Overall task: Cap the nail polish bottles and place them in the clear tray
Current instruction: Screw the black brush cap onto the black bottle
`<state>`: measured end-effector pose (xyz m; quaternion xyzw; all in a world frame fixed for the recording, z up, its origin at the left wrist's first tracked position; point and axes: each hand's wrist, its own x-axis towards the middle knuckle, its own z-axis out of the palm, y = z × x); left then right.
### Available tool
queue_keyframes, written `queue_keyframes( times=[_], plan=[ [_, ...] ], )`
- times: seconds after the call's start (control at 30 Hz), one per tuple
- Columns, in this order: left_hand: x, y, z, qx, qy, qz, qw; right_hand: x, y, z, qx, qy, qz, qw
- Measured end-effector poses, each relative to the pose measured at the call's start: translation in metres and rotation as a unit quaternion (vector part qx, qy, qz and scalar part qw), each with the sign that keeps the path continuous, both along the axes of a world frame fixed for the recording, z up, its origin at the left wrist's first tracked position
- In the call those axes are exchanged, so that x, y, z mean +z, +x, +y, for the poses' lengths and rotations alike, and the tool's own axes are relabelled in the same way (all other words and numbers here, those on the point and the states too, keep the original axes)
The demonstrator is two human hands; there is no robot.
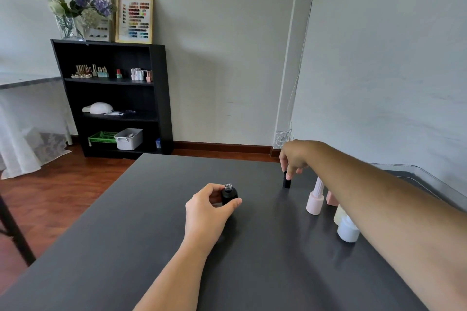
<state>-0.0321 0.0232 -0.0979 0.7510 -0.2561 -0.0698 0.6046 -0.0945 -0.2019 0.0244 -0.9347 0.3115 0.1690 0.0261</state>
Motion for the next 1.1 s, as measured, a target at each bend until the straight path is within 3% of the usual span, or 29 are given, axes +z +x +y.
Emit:
queue_keyframes(
  times=[0.3,0.53,0.77,1.1],
  plan=[
    [0.000,0.000,-0.001,0.005,-0.004,0.002,1.000,-0.003,-0.003,0.004,0.027,-0.006,-0.028,0.999],
    [0.004,-0.001,0.000,0.013,-0.004,0.009,1.000,0.013,-0.019,0.027,0.071,0.018,-0.161,0.984],
    [0.013,-0.015,0.005,0.000,0.003,-0.013,1.000,-0.001,-0.066,0.072,0.100,0.077,-0.161,0.979],
    [0.013,-0.053,0.024,-0.001,0.008,-0.037,0.999,-0.038,-0.106,0.113,0.097,0.079,-0.192,0.973]
  ],
)
